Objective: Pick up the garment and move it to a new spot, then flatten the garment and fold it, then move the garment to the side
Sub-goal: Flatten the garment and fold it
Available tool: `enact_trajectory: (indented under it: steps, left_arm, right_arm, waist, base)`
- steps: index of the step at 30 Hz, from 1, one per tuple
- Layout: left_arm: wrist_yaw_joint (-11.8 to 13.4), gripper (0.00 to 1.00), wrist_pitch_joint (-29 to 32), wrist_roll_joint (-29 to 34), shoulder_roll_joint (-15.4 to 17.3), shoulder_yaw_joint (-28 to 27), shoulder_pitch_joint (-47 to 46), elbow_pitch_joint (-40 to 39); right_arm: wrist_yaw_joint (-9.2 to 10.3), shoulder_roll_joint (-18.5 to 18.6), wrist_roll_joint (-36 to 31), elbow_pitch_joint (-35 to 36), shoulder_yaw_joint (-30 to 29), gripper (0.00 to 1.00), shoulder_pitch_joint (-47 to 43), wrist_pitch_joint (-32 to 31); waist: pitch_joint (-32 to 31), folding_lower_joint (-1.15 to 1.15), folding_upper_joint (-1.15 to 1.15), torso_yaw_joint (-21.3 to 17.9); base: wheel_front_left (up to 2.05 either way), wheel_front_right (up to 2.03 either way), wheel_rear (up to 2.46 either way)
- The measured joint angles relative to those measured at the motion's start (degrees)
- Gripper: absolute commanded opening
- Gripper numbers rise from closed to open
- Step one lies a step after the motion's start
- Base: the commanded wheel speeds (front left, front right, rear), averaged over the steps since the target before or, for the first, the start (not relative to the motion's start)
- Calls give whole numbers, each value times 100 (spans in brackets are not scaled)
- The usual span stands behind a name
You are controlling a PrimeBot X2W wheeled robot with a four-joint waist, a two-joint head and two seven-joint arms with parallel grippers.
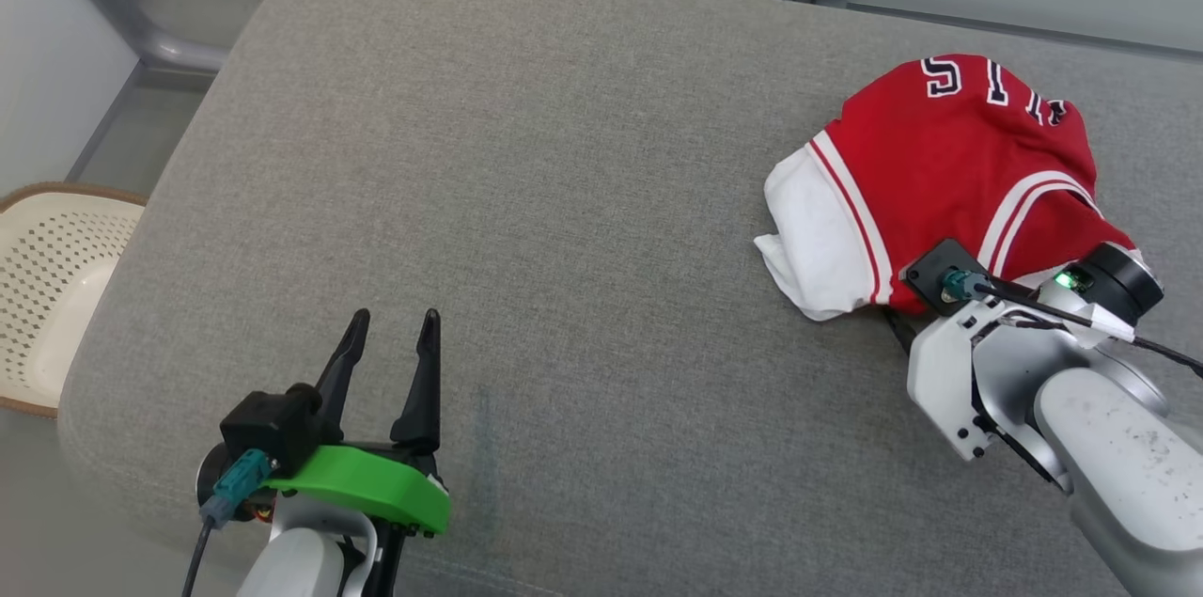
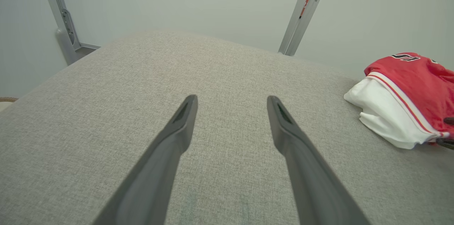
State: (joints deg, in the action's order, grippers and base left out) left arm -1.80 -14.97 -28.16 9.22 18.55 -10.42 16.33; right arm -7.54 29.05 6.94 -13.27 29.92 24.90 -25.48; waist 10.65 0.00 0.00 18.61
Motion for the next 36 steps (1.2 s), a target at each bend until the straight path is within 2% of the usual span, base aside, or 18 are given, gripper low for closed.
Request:
enact_trajectory:
  steps: [1, 4, 7, 10, 14, 18, 20, 24, 26, 29, 36]
  left_arm:
    - [-7, 100, 0, 1, -12, -5, -22, 20]
    - [-19, 100, 0, 8, -27, -36, -35, 48]
    - [-19, 100, -7, 37, -26, -58, -25, 73]
    - [1, 100, -16, 43, 4, -157, 62, 52]
    - [4, 100, -16, 51, 56, -203, 194, 10]
    - [11, 100, -16, 67, 111, -234, 208, -70]
    - [30, 100, -16, 77, 141, -242, 211, -103]
    - [32, 100, 26, 79, 204, -226, 215, -148]
    - [38, 100, 35, 86, 214, -210, 216, -165]
    - [58, 100, 70, 86, 249, -212, 218, -213]
    - [63, 100, 144, 87, 288, -167, 214, -267]
  right_arm:
    - [0, -60, 11, -120, -51, 0, 24, 165]
    - [0, -244, 53, -300, -322, 0, 30, 536]
    - [0, -565, 204, -148, -945, 0, -116, 938]
    - [0, -838, 255, 464, -1450, 0, -478, 1122]
    - [0, -1005, 486, 1445, -1626, 0, -1155, 933]
    - [3, -851, 773, 2326, -1846, 0, -1706, 649]
    - [2, -821, 1128, 2663, -1923, 0, -2000, 517]
    - [1, -312, 1748, 3067, -2183, 0, -2643, 223]
    - [7, -232, 2048, 3066, -2654, 0, -2972, 160]
    - [5, 49, 2319, 2970, -3005, 0, -3332, 49]
    - [2, 404, 2473, 1916, -3041, 0, -3452, 164]
  waist:
    - [21, 0, 0, 15]
    - [25, 0, 0, 25]
    - [-39, 0, 0, -3]
    - [-113, 0, 0, -89]
    - [-190, 0, 0, -334]
    - [-237, 0, 0, -676]
    - [-258, 0, 0, -848]
    - [-299, 0, 0, -1197]
    - [-316, 0, 0, -1361]
    - [-329, 0, 0, -1548]
    - [-305, 0, 0, -1736]
  base:
    - [0, 0, 0]
    - [0, 0, 0]
    - [0, 0, 0]
    - [0, 0, 0]
    - [0, 0, 0]
    - [0, 0, 0]
    - [0, 0, 0]
    - [0, 0, 0]
    - [0, 0, 0]
    - [0, 0, 0]
    - [0, 0, 0]
